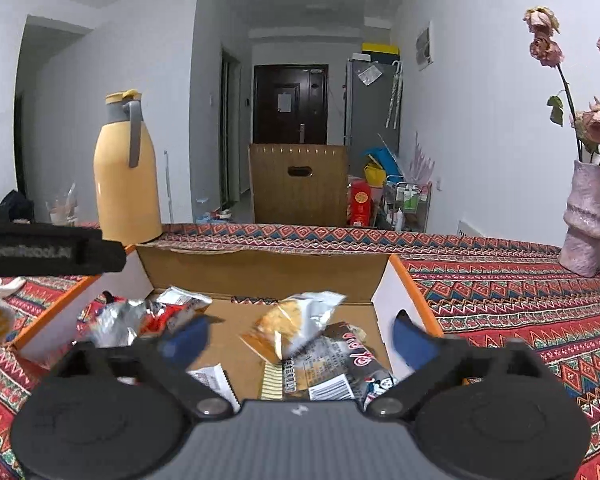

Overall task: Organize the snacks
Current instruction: 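Lower both held packets into the cardboard box and open both grippers, then withdraw both grippers from the box back toward the snack pile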

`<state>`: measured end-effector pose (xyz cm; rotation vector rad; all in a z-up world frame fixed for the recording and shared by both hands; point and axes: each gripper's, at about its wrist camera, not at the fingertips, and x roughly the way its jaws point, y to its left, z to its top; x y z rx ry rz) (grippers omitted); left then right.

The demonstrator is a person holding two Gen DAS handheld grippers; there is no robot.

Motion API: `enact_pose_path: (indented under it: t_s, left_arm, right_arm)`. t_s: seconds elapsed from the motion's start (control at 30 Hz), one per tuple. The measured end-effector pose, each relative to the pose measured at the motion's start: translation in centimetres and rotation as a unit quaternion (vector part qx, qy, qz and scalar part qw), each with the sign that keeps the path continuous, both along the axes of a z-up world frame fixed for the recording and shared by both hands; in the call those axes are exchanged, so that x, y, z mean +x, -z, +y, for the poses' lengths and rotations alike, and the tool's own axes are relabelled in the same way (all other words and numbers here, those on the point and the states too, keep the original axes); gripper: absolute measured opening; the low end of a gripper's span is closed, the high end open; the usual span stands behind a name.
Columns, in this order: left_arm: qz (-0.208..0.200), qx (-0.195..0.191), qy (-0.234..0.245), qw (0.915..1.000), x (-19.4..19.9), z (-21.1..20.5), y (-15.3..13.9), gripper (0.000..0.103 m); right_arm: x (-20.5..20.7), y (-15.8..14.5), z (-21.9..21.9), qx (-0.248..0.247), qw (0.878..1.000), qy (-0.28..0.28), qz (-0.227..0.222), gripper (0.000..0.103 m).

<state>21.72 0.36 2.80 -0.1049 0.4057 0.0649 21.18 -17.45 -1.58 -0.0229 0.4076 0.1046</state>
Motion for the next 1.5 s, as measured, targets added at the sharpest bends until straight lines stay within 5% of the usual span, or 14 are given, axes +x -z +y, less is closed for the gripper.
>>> enact_pose_path:
  t_s: [0.67, 1.07, 1.5]
  left_arm:
    - [-0.014, -0.004, -0.005, 0.9999, -1.7, -0.2, -1.8, 0.103]
    - [-0.017, 0.004, 0.02, 0.9996, -6.2, -0.1, -2.4, 0.103]
    - [0.017, 0.024, 0.032, 0.9991, -10.8, 1.0, 0.0, 0.103]
  right_arm:
    - [-0.6, -1.6, -1.5, 0.017, 1.0, 0.019, -0.006, 0.103]
    - [-4.8, -2.7, -3.4, 0.016, 0.999, 0.022, -0.018, 0.103]
    - [-10.8, -1.3, -4.8, 0.021, 1.0, 0.006, -0.003, 0.103]
